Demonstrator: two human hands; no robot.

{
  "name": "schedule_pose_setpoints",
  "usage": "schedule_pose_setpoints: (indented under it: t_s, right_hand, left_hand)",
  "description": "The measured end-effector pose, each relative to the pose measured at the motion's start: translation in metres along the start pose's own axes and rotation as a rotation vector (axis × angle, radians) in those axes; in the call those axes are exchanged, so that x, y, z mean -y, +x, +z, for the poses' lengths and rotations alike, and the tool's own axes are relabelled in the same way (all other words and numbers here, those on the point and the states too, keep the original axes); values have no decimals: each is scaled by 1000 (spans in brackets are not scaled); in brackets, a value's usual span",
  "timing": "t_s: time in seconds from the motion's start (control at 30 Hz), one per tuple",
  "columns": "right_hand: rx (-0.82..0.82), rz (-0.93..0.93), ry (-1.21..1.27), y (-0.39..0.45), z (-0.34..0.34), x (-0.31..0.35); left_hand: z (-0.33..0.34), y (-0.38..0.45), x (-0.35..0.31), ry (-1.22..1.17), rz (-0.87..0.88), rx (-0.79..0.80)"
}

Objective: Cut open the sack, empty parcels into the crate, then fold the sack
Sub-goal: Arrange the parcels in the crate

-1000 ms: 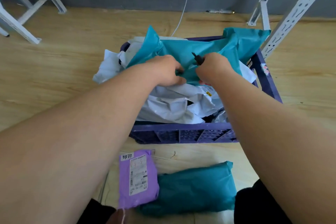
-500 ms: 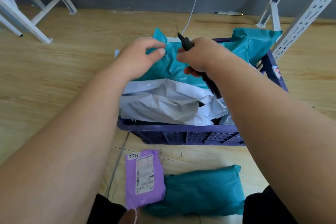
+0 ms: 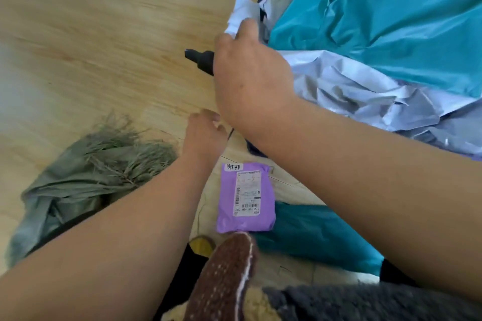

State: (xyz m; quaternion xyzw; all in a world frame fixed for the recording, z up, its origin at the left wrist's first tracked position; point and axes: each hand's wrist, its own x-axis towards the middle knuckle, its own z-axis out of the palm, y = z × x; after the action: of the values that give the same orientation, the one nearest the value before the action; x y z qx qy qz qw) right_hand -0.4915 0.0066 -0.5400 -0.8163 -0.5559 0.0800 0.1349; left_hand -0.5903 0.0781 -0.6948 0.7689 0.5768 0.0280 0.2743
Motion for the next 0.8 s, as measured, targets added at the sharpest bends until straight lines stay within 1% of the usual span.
schedule_pose_setpoints:
  t_s: [0.03,0.07,0.1,0.13,0.17,0.2,0.27,0.3,0.37,0.43,0.5,0.53,0.57,0.6,0.63,0.7,0.73,0.8]
  right_hand:
    - [40,-35,17,0,2,1]
    - [115,-59,23,-1,7,1]
    - [196,-67,11,-3,11,0]
    - [282,-56,-7,-7,20,-3]
    - [371,-42,-17,-13,28,-7]
    - [480,-20,-27,-19,40,-12]
    - [699,72,-37,-34,64,-29]
    - [789,147,-36,-41,77,-40]
    - [912,288,18,-51,98,-63]
    - [993,399,112,-58,113,-80]
    - [989,445,181,-57,123,-89]
    - [973,446,204,-55,126,-91]
    - [963,437,221,-52,126,-90]
    - [961,430,245,-49,125,-89]
    - [965,433,283,-47,125,-88]
    - [974,447,359,-44,124,-85]
    - [975,455,377,-44,125,-85]
    - [980,469,379,-46,129,-87]
  left_hand:
    - [7,-14,-2,90,63,233]
    - [15,-31,-6,169,143,468]
    - [24,-48,-12,234,226,664]
    - [35,-65,-17,302,301,810]
    - [46,-76,-16,361,355,918]
    - [59,-86,-13,423,368,1005]
    - [81,-96,-2,581,392,1128]
    - [89,-98,4,686,417,1156]
    - [96,-97,8,879,445,1173]
    - [96,-90,10,908,382,1152]
    - [88,-82,3,817,331,1095]
    - [84,-80,-2,781,344,1068]
    - [79,-79,-6,771,370,1065]
    - [78,-80,-6,777,395,1097]
    - [81,-83,-4,793,410,1145]
    - [97,-93,12,873,372,1221]
    - [106,-100,22,933,335,1225]
    - [116,-107,38,1005,303,1172]
